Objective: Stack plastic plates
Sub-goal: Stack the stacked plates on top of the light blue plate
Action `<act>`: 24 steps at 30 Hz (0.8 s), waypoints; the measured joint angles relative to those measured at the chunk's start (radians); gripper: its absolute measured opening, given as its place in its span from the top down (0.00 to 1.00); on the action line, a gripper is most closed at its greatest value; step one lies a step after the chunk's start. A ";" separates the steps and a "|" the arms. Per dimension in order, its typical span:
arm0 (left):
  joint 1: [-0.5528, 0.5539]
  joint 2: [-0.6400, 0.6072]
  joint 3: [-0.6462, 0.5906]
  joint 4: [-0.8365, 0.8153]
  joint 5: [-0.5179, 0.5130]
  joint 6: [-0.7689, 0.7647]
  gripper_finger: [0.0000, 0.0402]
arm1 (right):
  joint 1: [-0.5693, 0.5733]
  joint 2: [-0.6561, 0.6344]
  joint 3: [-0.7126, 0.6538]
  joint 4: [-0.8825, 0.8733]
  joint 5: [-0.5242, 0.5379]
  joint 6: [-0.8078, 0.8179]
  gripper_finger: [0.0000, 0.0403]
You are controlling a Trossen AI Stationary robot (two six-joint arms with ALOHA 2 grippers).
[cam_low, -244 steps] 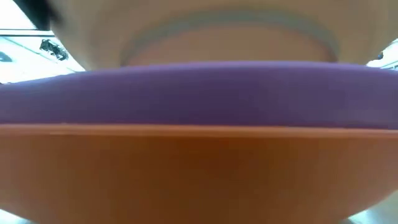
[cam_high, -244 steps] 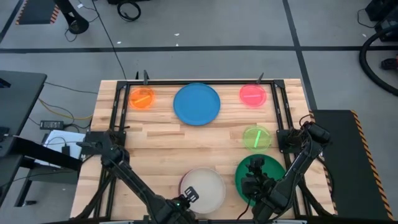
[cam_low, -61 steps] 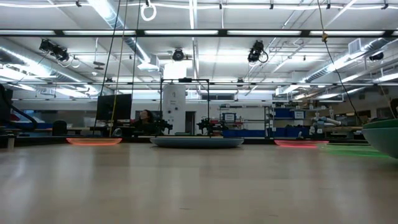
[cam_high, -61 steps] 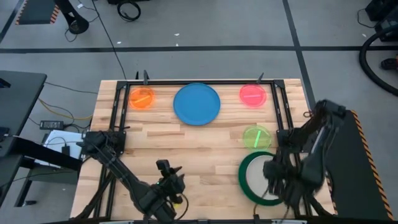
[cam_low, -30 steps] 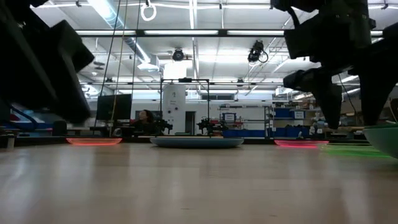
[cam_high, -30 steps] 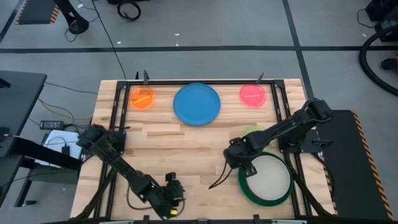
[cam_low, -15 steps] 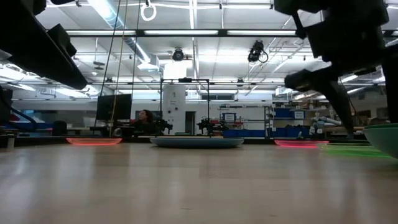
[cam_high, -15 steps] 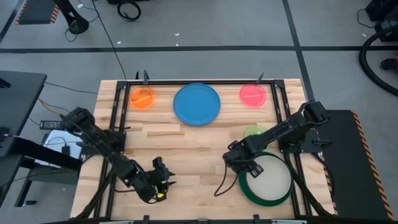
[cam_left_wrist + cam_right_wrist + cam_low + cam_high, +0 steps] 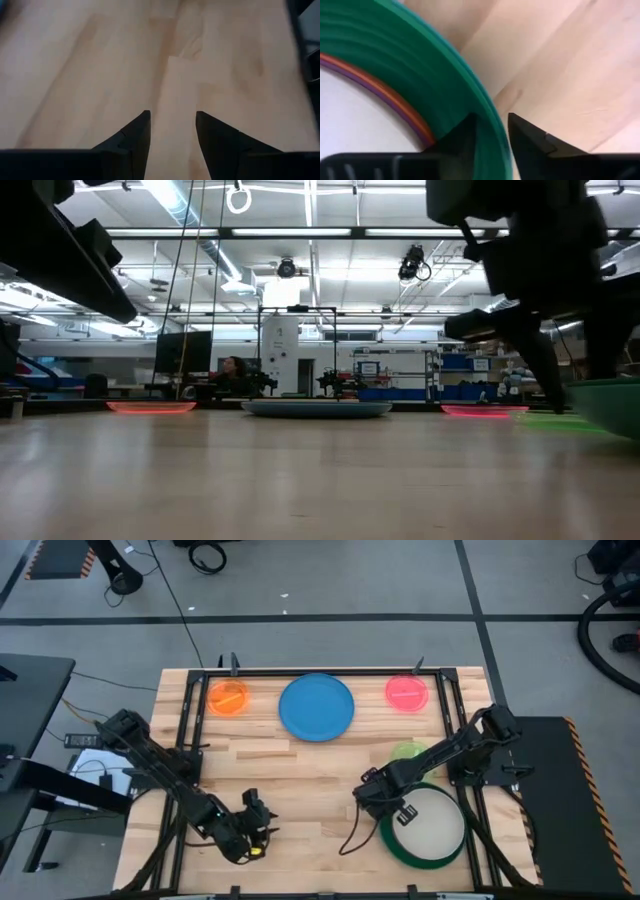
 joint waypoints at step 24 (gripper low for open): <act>0.062 -0.210 0.000 -0.493 -0.012 -0.108 0.59 | -0.424 0.006 0.078 0.298 0.013 0.248 0.88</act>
